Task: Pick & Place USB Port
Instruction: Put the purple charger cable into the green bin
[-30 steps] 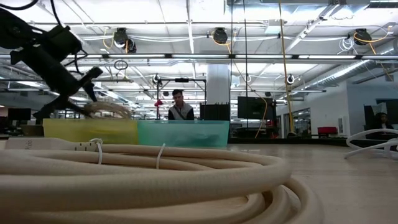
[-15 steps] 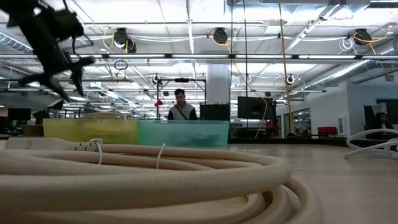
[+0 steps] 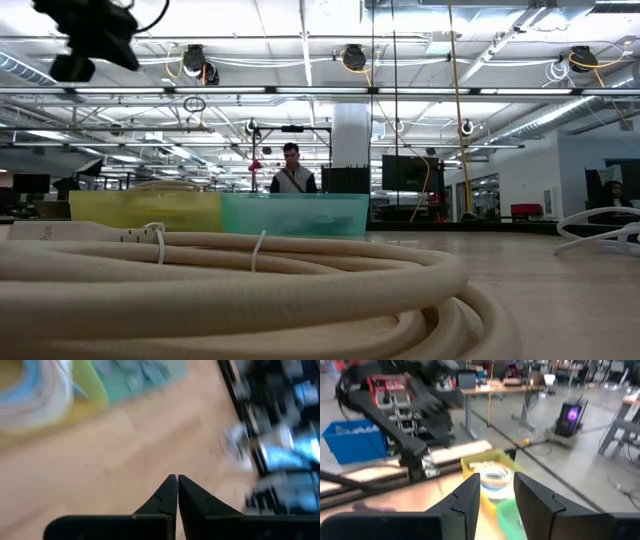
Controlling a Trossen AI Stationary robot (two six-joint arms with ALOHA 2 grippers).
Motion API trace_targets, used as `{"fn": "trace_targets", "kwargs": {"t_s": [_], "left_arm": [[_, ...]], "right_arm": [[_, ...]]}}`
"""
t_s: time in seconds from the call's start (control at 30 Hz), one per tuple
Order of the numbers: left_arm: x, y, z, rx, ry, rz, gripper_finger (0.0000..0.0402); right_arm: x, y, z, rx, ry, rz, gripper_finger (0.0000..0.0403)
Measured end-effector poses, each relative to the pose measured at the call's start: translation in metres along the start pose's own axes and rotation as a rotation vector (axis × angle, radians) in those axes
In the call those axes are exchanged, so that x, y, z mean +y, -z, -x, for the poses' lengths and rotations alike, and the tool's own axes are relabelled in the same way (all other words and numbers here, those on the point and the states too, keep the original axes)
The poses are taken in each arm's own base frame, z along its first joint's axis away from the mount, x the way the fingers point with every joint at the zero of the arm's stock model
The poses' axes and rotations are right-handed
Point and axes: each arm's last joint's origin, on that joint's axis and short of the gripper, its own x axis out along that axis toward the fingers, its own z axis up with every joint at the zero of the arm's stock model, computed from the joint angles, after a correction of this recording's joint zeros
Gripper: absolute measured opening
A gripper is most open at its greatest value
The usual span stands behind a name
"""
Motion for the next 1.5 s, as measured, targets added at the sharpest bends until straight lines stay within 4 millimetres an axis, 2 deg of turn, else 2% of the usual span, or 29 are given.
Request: {"fn": "trace_targets", "kwargs": {"t_s": [0.2, 0.33, 0.4, 0.53, 0.67, 0.73, 0.8, 0.93, 1.0, 1.13, 1.23, 1.37, 1.5], "left_arm": [[-0.009, 0.037, 0.014, 0.151, 0.041, -0.042, 0.0003], [-0.016, 0.049, 0.015, 0.199, 0.043, -0.012, 0.0008], [-0.027, 0.052, 0.009, 0.209, 0.071, -0.029, 0.0009], [-0.069, 0.061, -0.021, 0.209, 0.185, -0.135, 0.0009], [-0.111, 0.091, -0.071, 0.273, 0.206, -0.202, 0.0010], [-0.118, 0.113, -0.099, 0.340, 0.121, -0.201, 0.0010], [-0.124, 0.134, -0.118, 0.398, 0.036, -0.213, 0.0010], [-0.135, 0.165, -0.135, 0.451, -0.170, -0.269, 0.0007], [-0.143, 0.173, -0.131, 0.436, -0.292, -0.311, 0.0003], [-0.155, 0.184, -0.109, 0.425, -0.536, -0.411, 0.0005], [-0.159, 0.195, -0.095, 0.476, -0.587, -0.426, 0.0002], [-0.151, 0.221, -0.078, 0.552, -0.638, -0.344, 0.0015], [-0.131, 0.247, -0.058, 0.531, -0.752, -0.249, 0.0043]], "right_arm": [[0.001, 0.012, 0.001, 0.128, -0.084, -0.049, 0.0105], [0.002, 0.016, 0.001, 0.172, -0.121, -0.054, 0.0104], [0.002, 0.016, 0.002, 0.181, -0.145, -0.047, 0.0104], [-0.002, 0.014, 0.010, 0.205, -0.200, -0.041, 0.0104], [-0.006, 0.013, 0.020, 0.250, -0.243, -0.014, 0.0105], [-0.009, 0.013, 0.027, 0.283, -0.263, -0.003, 0.0105], [-0.013, 0.012, 0.035, 0.298, -0.264, 0.006, 0.0104], [-0.018, 0.020, 0.049, 0.320, -0.277, 0.042, 0.0105], [-0.021, 0.026, 0.054, 0.329, -0.279, 0.044, 0.0104], [-0.027, 0.035, 0.061, 0.324, -0.275, -0.010, 0.0105], [-0.029, 0.043, 0.066, 0.306, -0.286, -0.042, 0.0104], [-0.033, 0.053, 0.070, 0.279, -0.318, -0.109, 0.0105], [-0.036, 0.064, 0.075, 0.245, -0.358, -0.189, 0.0105]]}}
